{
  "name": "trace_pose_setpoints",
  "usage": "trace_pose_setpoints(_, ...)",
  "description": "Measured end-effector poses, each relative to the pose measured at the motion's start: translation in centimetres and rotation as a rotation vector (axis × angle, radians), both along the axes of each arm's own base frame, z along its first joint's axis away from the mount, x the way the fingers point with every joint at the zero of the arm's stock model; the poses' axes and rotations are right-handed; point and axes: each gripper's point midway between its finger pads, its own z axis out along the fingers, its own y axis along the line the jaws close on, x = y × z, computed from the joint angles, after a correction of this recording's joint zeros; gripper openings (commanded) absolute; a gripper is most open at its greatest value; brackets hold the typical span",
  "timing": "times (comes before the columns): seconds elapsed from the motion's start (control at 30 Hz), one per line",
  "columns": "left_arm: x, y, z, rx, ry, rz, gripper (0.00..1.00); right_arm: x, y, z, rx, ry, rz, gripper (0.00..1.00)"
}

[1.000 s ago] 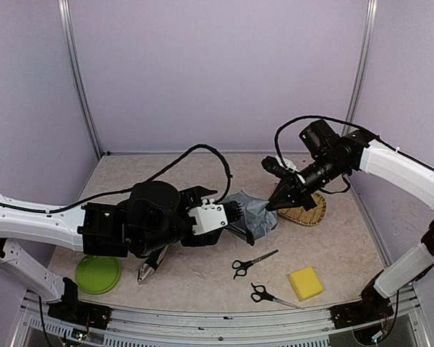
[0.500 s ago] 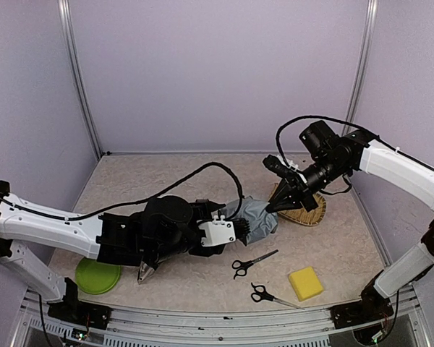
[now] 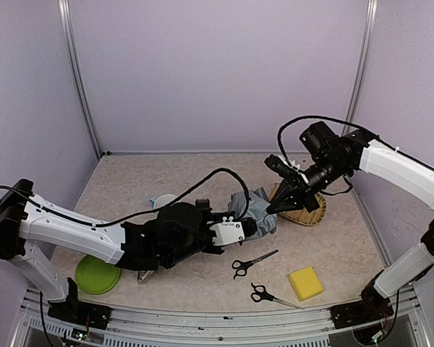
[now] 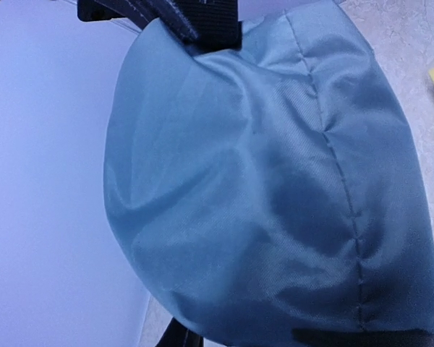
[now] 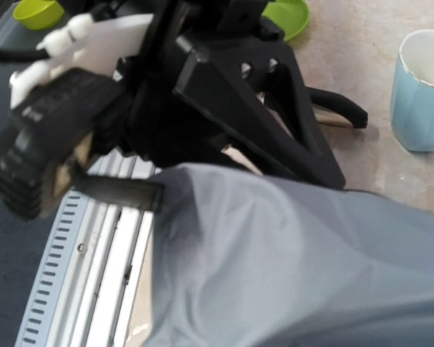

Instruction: Sort the hair-cutting tools

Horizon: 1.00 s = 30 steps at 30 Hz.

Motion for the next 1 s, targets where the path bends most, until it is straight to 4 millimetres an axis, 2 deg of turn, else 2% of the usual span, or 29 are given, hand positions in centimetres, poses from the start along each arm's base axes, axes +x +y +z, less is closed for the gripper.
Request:
trace_pose_setpoints(0.03,0.1,0.0,0.1,-0.007,-0.002,0.004,0.02,0.1,0.0,0.1,0.003,0.001,-0.001,0.0)
trace_pose_setpoints(0.07,0.2,0.0,0.3,-0.014,-0.003,0.007,0.0,0.1,-0.1,0.1,0.004,0.0,-0.003,0.0)
trace_pose_setpoints(0.23,0.6,0.1,0.7,-0.043,0.001,0.026,0.0,0.8,-0.5,0.4,0.014,0.001,-0.024,0.0)
trace_pose_setpoints(0.3,0.7,0.2,0.9,-0.056,0.011,0.03,0.0,1.6,-1.1,0.7,0.023,0.004,-0.051,0.0)
trace_pose_setpoints(0.4,0.6,0.3,1.6,-0.09,0.053,0.041,0.0,3.6,-2.2,1.3,0.047,0.024,-0.114,0.25)
trace_pose_setpoints(0.5,1.1,0.2,2.8,-0.12,0.127,0.081,0.0,5.5,-2.8,1.4,0.053,0.03,-0.189,0.4)
trace_pose_setpoints(0.6,2.1,0.0,4.0,-0.143,0.234,0.142,0.0,7.1,-2.7,1.3,0.047,0.021,-0.261,0.43)
trace_pose_setpoints(0.7,3.3,-1.1,4.8,-0.176,0.369,0.207,0.0,8.1,-2.9,1.0,0.027,0.012,-0.327,0.43)
trace_pose_setpoints(0.8,4.2,-2.0,3.2,-0.166,0.529,0.287,0.0,8.6,-3.3,1.6,0.024,-0.008,-0.382,0.42)
trace_pose_setpoints(1.0,5.0,-1.6,-3.3,-0.047,0.804,0.495,0.0,8.4,-3.6,3.1,0.053,-0.005,-0.442,0.38)
